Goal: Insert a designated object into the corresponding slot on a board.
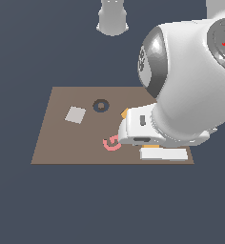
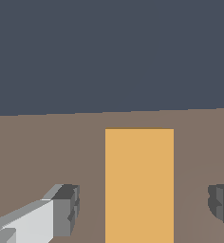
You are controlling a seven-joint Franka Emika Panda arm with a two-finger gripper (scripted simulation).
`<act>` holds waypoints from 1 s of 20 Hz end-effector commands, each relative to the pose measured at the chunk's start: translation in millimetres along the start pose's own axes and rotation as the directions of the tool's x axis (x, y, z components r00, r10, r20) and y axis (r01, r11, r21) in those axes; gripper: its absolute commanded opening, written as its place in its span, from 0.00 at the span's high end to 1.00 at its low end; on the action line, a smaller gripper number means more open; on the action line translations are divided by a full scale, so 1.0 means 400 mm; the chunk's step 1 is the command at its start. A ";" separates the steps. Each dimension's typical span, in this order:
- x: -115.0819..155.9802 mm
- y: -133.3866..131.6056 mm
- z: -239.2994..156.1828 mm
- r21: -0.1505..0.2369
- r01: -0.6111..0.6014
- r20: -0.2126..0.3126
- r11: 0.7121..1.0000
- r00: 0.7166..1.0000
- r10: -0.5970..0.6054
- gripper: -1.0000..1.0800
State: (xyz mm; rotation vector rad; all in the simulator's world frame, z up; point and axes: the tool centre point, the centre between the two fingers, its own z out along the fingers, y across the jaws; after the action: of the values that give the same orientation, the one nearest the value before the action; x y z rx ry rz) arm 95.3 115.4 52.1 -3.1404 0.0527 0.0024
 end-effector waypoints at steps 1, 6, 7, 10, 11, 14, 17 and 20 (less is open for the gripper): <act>0.007 -0.004 0.005 0.000 -0.001 -0.001 1.000 1.000 0.001 0.04; 0.010 -0.005 0.006 0.000 -0.001 -0.001 1.000 1.000 0.001 0.04; 0.009 -0.005 0.006 0.000 -0.001 -0.001 1.000 1.000 0.001 0.04; 0.009 -0.005 0.015 0.000 -0.001 -0.001 1.000 1.000 0.001 0.04; 0.009 -0.005 0.022 0.000 -0.001 -0.001 1.000 1.000 0.001 0.04; 0.009 -0.005 0.047 0.000 -0.001 -0.001 1.000 1.000 0.001 0.04; 0.009 -0.005 0.056 0.000 -0.001 -0.001 1.000 1.000 0.001 0.04; 0.009 -0.005 0.056 0.000 -0.001 -0.001 1.000 1.000 0.001 1.00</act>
State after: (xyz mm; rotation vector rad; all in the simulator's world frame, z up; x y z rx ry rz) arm 98.8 117.4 30.1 -3.1409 0.0535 0.0017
